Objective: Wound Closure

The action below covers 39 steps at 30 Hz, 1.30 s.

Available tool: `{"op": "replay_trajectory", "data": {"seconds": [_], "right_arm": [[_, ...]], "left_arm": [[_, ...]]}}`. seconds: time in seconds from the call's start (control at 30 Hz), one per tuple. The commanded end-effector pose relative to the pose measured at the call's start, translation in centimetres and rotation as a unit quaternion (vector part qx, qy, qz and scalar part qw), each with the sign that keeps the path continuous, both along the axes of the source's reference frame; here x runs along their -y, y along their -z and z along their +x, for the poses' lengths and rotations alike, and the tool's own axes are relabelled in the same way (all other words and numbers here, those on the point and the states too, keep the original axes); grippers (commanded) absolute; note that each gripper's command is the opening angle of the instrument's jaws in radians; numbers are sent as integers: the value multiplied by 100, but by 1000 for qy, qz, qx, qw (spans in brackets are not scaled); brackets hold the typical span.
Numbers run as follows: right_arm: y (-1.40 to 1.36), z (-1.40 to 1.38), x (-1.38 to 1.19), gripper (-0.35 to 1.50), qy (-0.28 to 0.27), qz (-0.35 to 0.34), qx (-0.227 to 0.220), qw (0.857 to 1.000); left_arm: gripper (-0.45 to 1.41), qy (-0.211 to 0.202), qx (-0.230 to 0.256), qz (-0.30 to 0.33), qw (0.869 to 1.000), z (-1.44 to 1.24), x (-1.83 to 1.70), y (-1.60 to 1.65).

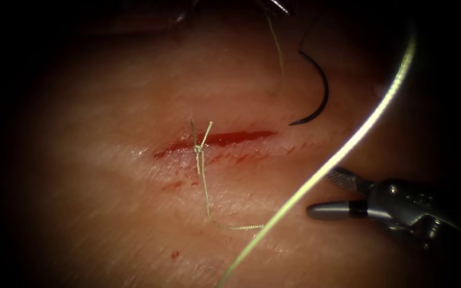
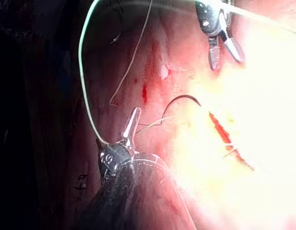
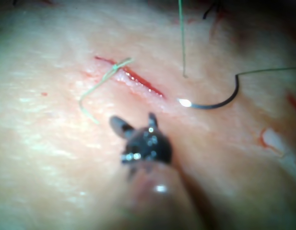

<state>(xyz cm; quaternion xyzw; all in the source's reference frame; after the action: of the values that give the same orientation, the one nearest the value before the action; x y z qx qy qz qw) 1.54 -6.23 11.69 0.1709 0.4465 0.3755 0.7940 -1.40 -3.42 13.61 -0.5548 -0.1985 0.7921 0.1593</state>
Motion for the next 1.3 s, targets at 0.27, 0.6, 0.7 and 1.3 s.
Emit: {"op": "replay_trajectory", "data": {"seconds": [0.27,0.6,0.7,1.3], "right_arm": [[-5,11,0,148,1,0,-4,1000],[-4,12,1,148,5,0,-9,1000],[-4,11,2,148,6,0,-9,1000],[-1,11,6,148,10,0,-11,1000]], "left_arm": [[113,-30,-9,-23,999,23,77,-12],[106,-32,5,42,999,13,137,-8],[91,-31,11,57,998,15,162,7],[77,-73,-31,101,992,-8,247,-41]]}}
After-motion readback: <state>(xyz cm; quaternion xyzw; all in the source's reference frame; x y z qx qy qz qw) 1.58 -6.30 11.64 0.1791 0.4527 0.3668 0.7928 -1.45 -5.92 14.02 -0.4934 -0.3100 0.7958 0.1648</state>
